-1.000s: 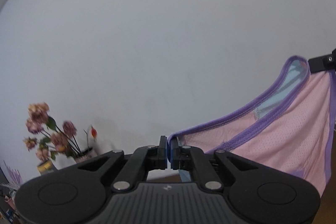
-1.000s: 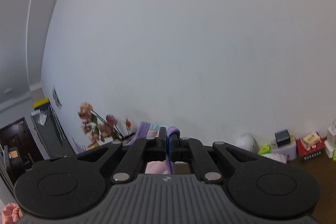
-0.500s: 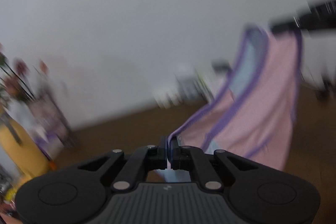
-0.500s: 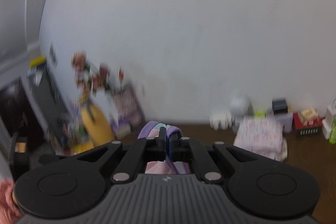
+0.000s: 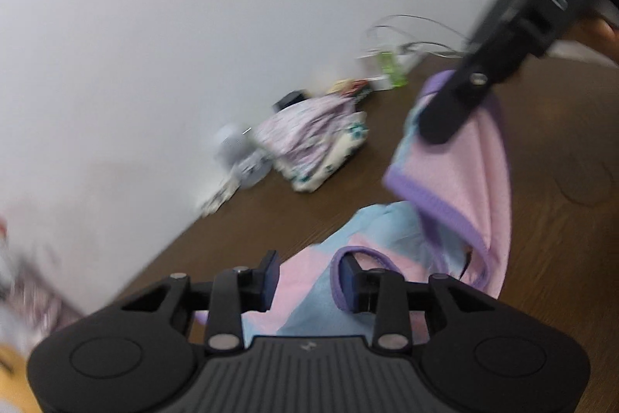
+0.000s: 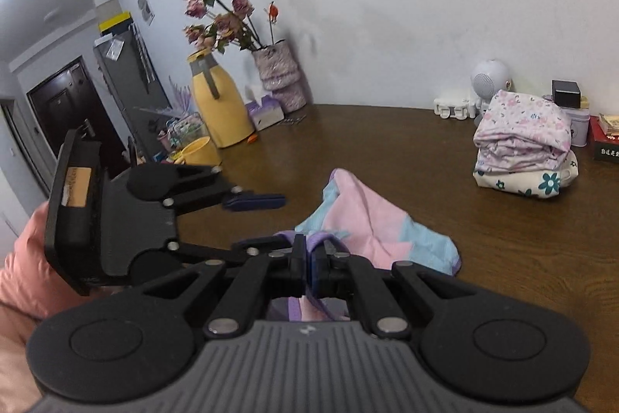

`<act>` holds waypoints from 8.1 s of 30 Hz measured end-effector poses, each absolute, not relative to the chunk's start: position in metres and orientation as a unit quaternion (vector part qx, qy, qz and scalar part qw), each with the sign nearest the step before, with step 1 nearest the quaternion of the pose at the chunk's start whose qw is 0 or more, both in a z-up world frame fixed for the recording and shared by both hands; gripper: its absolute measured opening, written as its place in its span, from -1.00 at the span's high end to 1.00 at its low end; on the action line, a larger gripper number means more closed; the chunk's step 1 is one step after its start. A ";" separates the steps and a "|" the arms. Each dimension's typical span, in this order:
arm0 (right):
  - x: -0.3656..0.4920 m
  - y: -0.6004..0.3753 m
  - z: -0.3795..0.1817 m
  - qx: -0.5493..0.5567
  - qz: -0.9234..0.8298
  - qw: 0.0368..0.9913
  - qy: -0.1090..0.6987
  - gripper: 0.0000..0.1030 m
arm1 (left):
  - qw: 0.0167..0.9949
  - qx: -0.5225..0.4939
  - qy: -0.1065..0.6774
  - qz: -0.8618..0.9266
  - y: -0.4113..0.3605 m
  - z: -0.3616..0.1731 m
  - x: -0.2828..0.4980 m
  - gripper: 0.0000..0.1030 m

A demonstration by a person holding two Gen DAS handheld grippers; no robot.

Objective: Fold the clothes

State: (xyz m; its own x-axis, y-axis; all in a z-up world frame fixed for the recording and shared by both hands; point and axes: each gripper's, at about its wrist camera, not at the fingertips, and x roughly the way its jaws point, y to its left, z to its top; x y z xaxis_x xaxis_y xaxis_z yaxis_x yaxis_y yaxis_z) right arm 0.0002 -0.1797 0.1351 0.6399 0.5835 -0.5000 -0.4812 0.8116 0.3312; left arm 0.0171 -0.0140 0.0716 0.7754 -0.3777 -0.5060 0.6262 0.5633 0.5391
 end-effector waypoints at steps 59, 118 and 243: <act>-0.019 -0.146 0.032 0.054 0.179 0.923 0.336 0.31 | 0.930 0.206 0.264 -0.150 -0.017 0.099 0.092 0.98; 0.018 -0.141 0.057 0.171 0.202 0.914 0.306 0.94 | 0.967 0.152 0.197 -0.055 0.095 0.115 0.062 0.98; -0.047 -0.146 0.017 0.044 0.257 0.878 0.402 0.85 | 0.776 0.203 0.476 -0.361 0.085 0.031 0.025 0.61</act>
